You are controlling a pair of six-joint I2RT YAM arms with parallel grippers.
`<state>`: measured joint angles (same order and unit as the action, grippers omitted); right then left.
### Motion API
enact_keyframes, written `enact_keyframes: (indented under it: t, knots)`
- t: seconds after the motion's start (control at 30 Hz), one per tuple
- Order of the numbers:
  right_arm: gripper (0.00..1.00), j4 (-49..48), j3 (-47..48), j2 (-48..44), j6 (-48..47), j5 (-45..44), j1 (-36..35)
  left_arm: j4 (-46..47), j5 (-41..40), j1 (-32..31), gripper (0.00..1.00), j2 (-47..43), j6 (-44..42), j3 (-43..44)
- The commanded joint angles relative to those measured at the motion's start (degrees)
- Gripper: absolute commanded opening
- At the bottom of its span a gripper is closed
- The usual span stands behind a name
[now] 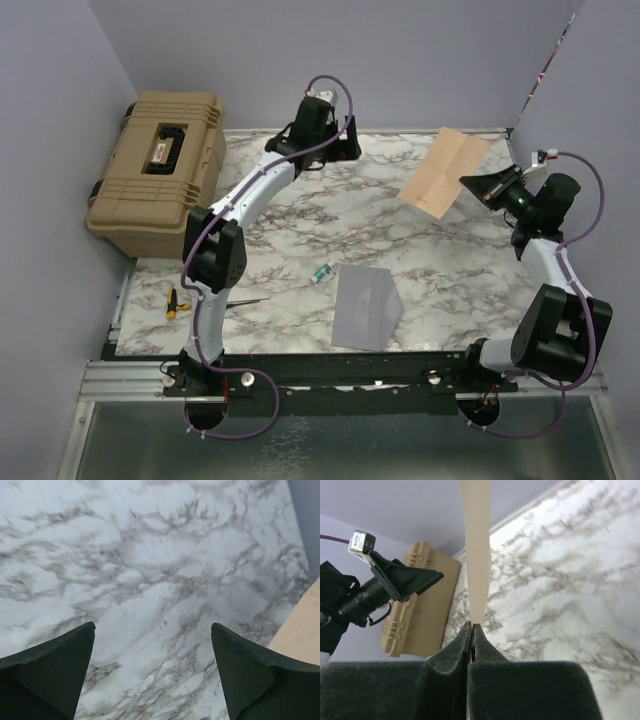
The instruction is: Place the letter into the envelope and seal it
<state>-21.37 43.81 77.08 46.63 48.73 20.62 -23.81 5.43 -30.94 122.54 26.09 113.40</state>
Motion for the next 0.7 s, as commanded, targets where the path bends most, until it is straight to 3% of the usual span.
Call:
enact_keyframes:
  t: [0.0, 0.17, 0.27, 0.43, 0.67]
  knots:
    - [0.01, -9.82, 5.93, 0.37, 7.44, 7.01, -0.23, -2.44, -2.06, 4.45, 0.99, -5.38, -1.79, 3.90]
    - [0.01, -21.55, 9.95, 1.54, 15.99, 13.01, -1.84, -2.47, 9.64, 6.74, 0.99, -6.36, 0.53, 6.54]
    - [0.01, -25.58, 12.65, 1.97, 18.63, 15.31, -4.49, -2.56, 10.30, 6.88, 0.99, -7.89, 5.58, 6.89]
    - [0.01, -21.93, 16.24, 1.61, 17.03, 13.41, -8.77, -0.26, 16.04, 6.93, 0.99, -13.65, 8.31, 2.58]
    - [0.01, -19.78, 20.03, 2.50, 14.54, 12.26, -12.03, 3.15, 25.54, 8.75, 0.99, -25.95, 0.10, -7.15]
